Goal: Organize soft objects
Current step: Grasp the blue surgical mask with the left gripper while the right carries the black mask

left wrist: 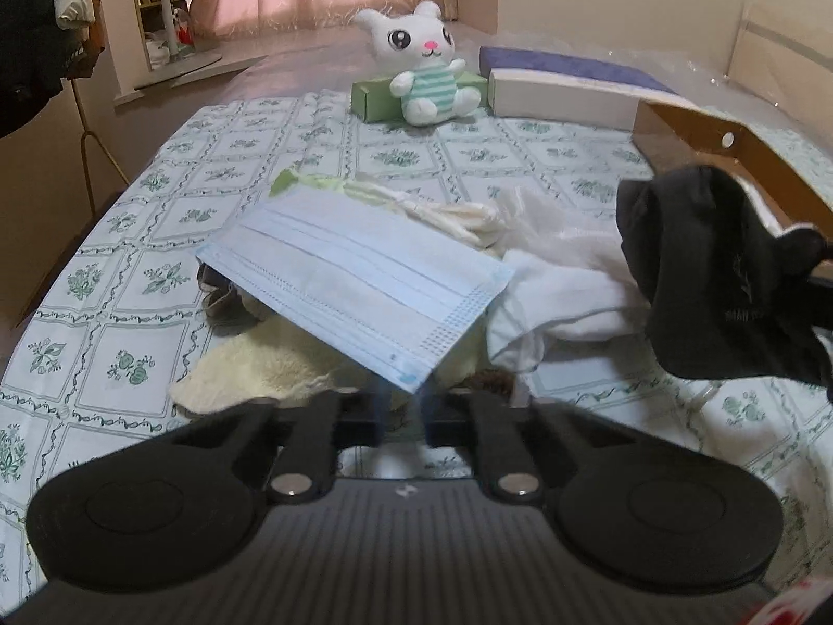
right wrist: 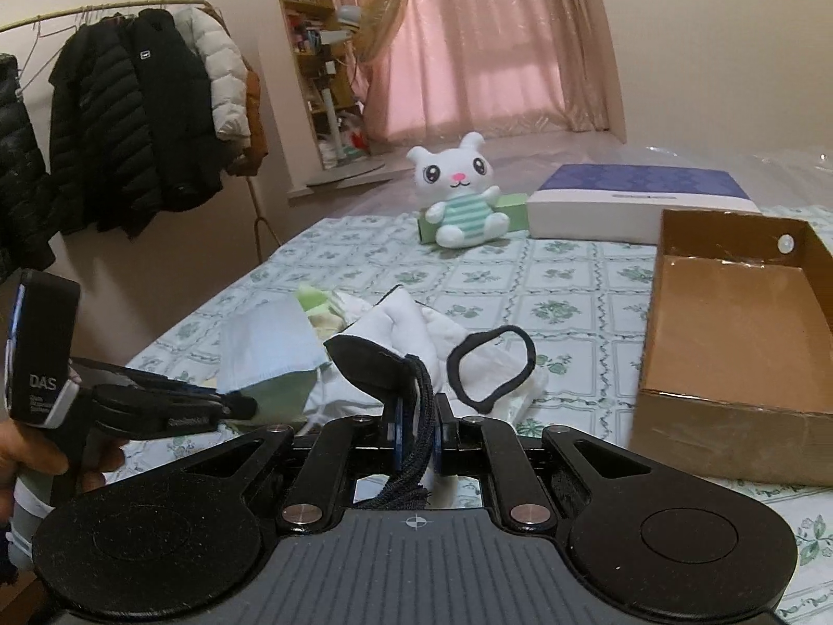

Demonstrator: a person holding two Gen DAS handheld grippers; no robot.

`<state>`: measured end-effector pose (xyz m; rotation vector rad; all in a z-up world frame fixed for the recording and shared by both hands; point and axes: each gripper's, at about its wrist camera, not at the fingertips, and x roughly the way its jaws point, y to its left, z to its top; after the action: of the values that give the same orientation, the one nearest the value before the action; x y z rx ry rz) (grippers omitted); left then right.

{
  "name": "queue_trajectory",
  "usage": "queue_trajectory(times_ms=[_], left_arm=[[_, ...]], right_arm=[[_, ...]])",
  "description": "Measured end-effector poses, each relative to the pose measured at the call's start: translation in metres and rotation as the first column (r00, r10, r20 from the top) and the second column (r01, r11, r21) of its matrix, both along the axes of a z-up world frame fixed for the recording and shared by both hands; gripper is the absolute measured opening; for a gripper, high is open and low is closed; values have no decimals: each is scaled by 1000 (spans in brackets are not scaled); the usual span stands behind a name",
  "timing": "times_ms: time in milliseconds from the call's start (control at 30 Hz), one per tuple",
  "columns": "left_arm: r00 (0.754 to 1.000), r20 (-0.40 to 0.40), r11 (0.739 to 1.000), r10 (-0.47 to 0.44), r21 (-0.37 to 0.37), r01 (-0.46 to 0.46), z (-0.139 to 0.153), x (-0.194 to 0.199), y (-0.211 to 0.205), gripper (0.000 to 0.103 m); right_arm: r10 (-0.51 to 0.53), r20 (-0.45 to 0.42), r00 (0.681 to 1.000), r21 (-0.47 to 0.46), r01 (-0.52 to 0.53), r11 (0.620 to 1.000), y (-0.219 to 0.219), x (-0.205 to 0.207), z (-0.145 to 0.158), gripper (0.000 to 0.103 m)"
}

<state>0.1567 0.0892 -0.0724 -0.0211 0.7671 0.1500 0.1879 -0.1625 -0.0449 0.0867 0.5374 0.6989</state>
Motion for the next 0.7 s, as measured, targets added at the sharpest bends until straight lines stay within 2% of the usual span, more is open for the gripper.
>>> queue_trajectory(times_ms=[200,400,533,633,700], left_arm=[[997,73,1000,-1,29,-1,30,-13,2,2],[986,166,997,-16,77,3,78,-28,2,2],[976,212,994,-48,103,27,110,-38,-3,2],[967,242,990,-87,133,55,129,-45,-14,2],[959,256,988,-118,128,87,143,-47,-22,2]], right_arm=[[2,56,998,16,-3,1000,-6,-4,17,10],[6,113,994,68,-13,998,-15,-13,50,10],[-11,146,989,94,-3,996,-27,-22,72,10],[-34,148,988,125,16,992,-42,-30,86,10],[-52,141,989,141,32,990,-53,-35,92,10]])
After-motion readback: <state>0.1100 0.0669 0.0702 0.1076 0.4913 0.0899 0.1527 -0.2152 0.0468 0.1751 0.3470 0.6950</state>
